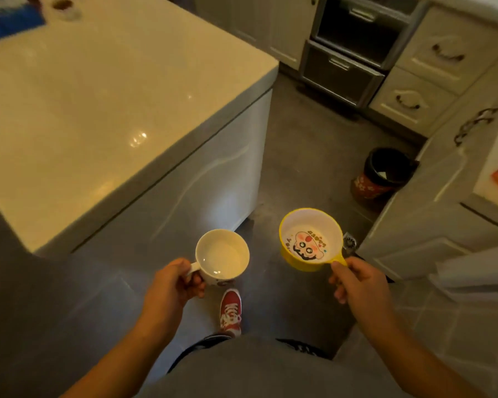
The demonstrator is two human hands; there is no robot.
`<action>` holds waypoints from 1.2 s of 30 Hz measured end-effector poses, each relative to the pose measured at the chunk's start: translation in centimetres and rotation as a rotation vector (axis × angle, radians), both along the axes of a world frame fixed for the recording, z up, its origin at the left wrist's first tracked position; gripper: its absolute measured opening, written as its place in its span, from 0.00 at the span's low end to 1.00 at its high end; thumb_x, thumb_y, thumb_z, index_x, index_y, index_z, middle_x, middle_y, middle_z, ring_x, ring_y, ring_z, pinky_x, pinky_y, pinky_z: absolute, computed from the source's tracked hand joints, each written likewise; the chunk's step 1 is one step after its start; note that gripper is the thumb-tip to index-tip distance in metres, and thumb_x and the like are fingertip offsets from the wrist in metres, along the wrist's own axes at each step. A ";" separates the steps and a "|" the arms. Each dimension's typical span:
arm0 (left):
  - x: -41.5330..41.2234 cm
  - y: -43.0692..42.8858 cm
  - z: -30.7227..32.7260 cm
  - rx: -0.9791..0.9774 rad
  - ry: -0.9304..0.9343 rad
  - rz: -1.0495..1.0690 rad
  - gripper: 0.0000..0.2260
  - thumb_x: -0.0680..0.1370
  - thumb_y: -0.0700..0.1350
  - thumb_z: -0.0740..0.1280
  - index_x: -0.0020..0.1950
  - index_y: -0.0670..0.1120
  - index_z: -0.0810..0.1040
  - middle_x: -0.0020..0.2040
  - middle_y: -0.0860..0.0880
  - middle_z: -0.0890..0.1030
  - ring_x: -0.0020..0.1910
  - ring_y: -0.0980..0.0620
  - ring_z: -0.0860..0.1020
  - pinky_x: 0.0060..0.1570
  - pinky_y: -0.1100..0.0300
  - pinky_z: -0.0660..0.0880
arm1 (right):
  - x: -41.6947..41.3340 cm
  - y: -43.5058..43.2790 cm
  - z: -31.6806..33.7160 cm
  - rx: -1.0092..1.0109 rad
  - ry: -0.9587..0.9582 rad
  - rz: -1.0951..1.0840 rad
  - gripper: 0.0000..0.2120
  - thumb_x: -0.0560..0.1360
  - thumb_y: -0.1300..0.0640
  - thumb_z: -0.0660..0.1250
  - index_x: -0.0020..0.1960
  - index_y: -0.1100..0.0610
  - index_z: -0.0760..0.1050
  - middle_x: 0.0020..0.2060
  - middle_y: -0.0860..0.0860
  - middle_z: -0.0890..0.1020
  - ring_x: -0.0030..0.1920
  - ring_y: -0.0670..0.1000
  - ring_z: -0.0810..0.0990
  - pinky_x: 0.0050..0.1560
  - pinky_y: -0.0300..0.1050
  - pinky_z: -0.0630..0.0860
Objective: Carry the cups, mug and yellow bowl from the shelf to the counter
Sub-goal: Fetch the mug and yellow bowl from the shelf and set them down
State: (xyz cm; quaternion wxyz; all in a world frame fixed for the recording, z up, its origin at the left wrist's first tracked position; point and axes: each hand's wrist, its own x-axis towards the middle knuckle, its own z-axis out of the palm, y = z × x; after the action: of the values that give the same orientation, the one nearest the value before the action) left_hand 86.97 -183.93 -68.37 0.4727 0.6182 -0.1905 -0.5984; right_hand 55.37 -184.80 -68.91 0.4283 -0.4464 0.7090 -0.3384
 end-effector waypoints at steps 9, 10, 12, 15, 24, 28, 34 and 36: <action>-7.8 -18.1 2.5 -0.047 0.007 -0.350 0.15 0.79 0.37 0.54 0.33 0.40 0.69 0.24 0.45 0.75 0.25 0.50 0.76 0.28 0.58 0.75 | -5.3 -5.7 1.1 -0.030 -0.040 -0.367 0.12 0.77 0.59 0.66 0.34 0.56 0.78 0.29 0.52 0.82 0.23 0.44 0.75 0.25 0.39 0.72; -9.6 -19.8 2.7 -0.047 0.013 -0.375 0.16 0.80 0.37 0.54 0.32 0.40 0.68 0.24 0.44 0.75 0.24 0.50 0.76 0.27 0.60 0.75 | -6.4 -6.2 1.1 -0.023 -0.048 -0.399 0.12 0.77 0.60 0.66 0.34 0.56 0.78 0.29 0.52 0.82 0.23 0.44 0.75 0.25 0.39 0.72; -13.1 -22.9 3.1 -0.045 0.032 -0.407 0.16 0.80 0.36 0.53 0.32 0.40 0.67 0.24 0.44 0.74 0.23 0.50 0.75 0.25 0.62 0.74 | -8.6 -7.3 1.0 -0.012 -0.065 -0.457 0.13 0.77 0.61 0.66 0.34 0.55 0.77 0.27 0.51 0.81 0.23 0.43 0.74 0.25 0.39 0.72; -18.8 -27.1 3.1 -0.048 0.049 -0.451 0.15 0.80 0.37 0.53 0.33 0.41 0.67 0.23 0.46 0.74 0.24 0.50 0.75 0.26 0.60 0.74 | -12.9 -9.4 0.5 -0.003 -0.044 -0.505 0.12 0.77 0.62 0.66 0.35 0.59 0.77 0.26 0.50 0.81 0.22 0.41 0.73 0.23 0.34 0.71; -31.7 -36.5 3.8 -0.016 0.068 -0.340 0.16 0.80 0.38 0.54 0.32 0.41 0.67 0.23 0.46 0.73 0.24 0.50 0.75 0.27 0.62 0.75 | -25.6 -19.8 0.0 0.100 0.000 -0.386 0.11 0.75 0.57 0.69 0.34 0.54 0.78 0.29 0.52 0.82 0.24 0.44 0.76 0.28 0.45 0.73; -32.5 -39.5 4.3 0.012 0.044 -0.218 0.14 0.81 0.39 0.54 0.36 0.41 0.69 0.23 0.47 0.74 0.26 0.49 0.75 0.31 0.56 0.74 | -27.8 -26.9 0.6 0.088 -0.010 -0.263 0.10 0.74 0.57 0.69 0.35 0.54 0.78 0.27 0.51 0.80 0.25 0.45 0.76 0.27 0.40 0.74; -30.9 -45.3 3.0 0.075 0.052 0.007 0.13 0.80 0.39 0.56 0.36 0.41 0.69 0.25 0.44 0.73 0.26 0.48 0.74 0.35 0.53 0.73 | -27.6 -39.7 0.5 0.044 -0.059 -0.146 0.10 0.75 0.56 0.68 0.35 0.58 0.77 0.30 0.59 0.79 0.25 0.47 0.76 0.28 0.47 0.74; -30.1 -48.1 2.0 0.078 0.051 0.045 0.14 0.81 0.40 0.56 0.35 0.41 0.69 0.24 0.45 0.73 0.27 0.47 0.73 0.36 0.51 0.71 | -27.1 -44.5 0.2 0.026 -0.072 -0.130 0.11 0.75 0.57 0.68 0.35 0.57 0.77 0.30 0.60 0.80 0.24 0.47 0.76 0.26 0.46 0.73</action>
State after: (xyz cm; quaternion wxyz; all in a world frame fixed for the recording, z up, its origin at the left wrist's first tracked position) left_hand 56.84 -232.00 -66.38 0.4664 0.6249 -0.1410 -0.6099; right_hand 28.32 -229.31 -68.75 0.4366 -0.3814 0.7249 -0.3720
